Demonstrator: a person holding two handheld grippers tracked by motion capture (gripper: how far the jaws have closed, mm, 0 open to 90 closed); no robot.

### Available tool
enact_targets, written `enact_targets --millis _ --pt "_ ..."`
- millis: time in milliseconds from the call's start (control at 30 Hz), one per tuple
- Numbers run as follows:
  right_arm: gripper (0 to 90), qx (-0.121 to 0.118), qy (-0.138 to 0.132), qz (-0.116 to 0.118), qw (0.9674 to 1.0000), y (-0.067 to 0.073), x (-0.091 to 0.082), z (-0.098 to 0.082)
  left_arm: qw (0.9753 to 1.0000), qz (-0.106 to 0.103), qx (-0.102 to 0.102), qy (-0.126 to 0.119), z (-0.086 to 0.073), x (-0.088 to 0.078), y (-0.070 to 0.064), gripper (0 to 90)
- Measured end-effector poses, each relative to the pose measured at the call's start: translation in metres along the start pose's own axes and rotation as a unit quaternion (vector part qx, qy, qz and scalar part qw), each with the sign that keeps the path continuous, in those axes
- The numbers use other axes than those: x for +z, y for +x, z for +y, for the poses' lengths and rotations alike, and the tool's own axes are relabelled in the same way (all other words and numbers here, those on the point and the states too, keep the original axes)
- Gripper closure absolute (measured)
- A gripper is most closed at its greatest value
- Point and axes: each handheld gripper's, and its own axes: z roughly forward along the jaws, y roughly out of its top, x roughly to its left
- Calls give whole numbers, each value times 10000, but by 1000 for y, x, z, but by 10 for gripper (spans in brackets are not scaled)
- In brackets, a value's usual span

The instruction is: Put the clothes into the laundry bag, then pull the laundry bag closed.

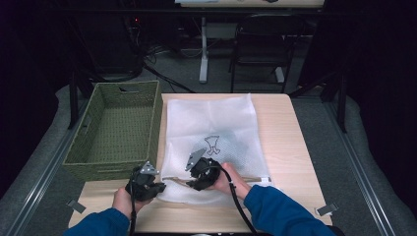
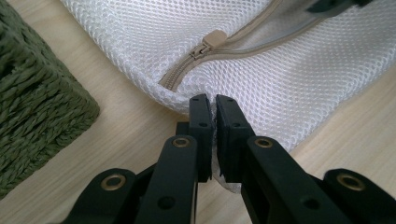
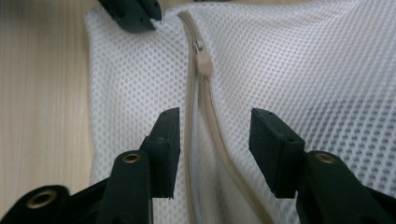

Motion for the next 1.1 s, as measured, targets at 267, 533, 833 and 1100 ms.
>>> enact_targets --millis 267,533,833,1100 --pt "577 -104 -101 276 9995 -5 23 14 9999 -48 80 -35 0 -2 0 862" --pt "589 -212 -84 466 9987 -7 37 18 9999 -70 61 -79 0 -3 -2 862" --pt "714 -209 -123 616 9978 -7 43 23 9998 -58 130 -102 1 -4 -5 861" --pt "746 -190 -64 696 9974 -7 47 22 9997 -27 205 -98 1 -5 -6 861"
